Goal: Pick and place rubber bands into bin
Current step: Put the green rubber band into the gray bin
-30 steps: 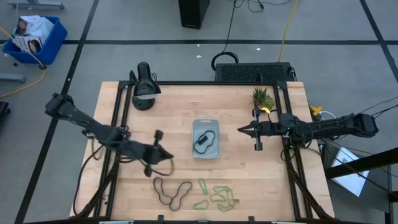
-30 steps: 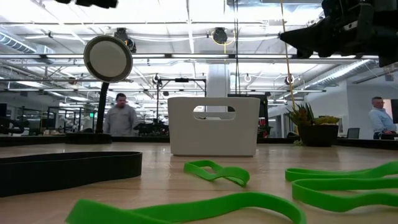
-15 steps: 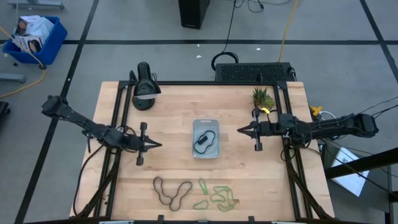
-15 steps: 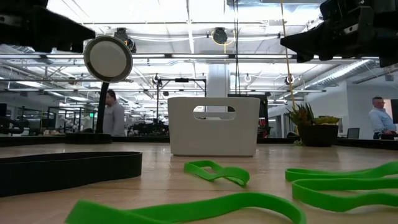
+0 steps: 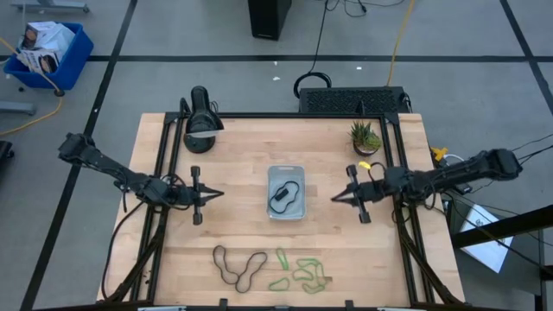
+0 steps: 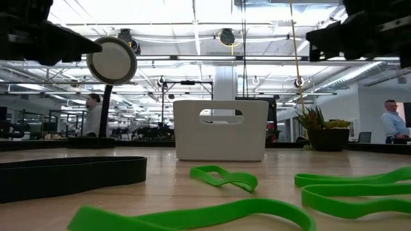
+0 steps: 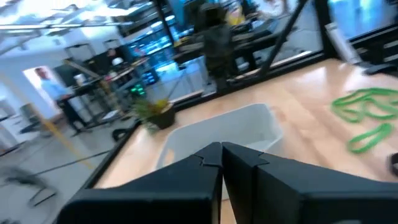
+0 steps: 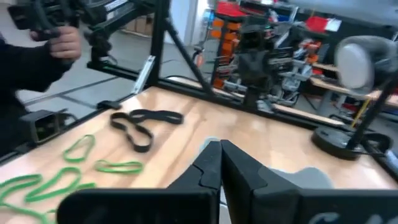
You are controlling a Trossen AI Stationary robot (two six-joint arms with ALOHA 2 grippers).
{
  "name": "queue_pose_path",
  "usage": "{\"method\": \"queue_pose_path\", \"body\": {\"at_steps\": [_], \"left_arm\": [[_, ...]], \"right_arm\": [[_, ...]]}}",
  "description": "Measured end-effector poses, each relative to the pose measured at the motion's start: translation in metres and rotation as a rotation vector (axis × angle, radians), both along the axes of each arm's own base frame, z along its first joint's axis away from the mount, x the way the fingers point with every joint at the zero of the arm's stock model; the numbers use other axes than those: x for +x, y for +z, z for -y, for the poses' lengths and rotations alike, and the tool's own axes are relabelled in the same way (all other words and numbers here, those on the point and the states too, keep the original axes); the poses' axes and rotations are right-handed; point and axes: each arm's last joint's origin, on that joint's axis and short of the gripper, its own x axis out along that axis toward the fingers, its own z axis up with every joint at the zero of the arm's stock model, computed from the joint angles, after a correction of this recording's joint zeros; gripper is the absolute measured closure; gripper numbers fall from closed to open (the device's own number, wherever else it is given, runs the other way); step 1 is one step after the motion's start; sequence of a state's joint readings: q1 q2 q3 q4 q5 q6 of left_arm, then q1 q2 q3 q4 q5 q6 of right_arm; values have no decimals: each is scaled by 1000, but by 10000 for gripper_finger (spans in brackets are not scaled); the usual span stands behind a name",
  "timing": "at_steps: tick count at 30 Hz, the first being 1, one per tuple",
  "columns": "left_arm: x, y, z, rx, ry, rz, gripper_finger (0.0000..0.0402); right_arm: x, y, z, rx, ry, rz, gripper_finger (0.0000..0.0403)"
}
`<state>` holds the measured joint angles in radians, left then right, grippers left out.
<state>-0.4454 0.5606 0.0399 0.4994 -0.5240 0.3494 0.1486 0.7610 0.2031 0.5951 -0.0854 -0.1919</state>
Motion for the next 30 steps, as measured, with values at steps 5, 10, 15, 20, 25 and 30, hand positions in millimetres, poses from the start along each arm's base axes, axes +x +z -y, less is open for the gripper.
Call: {"method": "queue_pose_path", "body": {"at_steps": [5,10,15,20,25,30], "left_arm": [[0,0,-2,9,67,2,398],[0,1,-2,21,72,4,379],[0,1,-2,21,72,4,362],[0,1,-2,-17,73,8,360],[0,1,-2,-21,64,8,360],[0,0,-2,-43,61,3,360]], "right_arm": [[11,5,-33,-23,-56,-75,385],[32,10,-71,-15,-46,-152,366],[61,6,-115,-52,-31,-240,327],[89,-2,-150,-61,-55,-345,251],[106,-24,-173,-96,-68,-468,184],[109,-43,-187,-88,-91,-571,157]]}}
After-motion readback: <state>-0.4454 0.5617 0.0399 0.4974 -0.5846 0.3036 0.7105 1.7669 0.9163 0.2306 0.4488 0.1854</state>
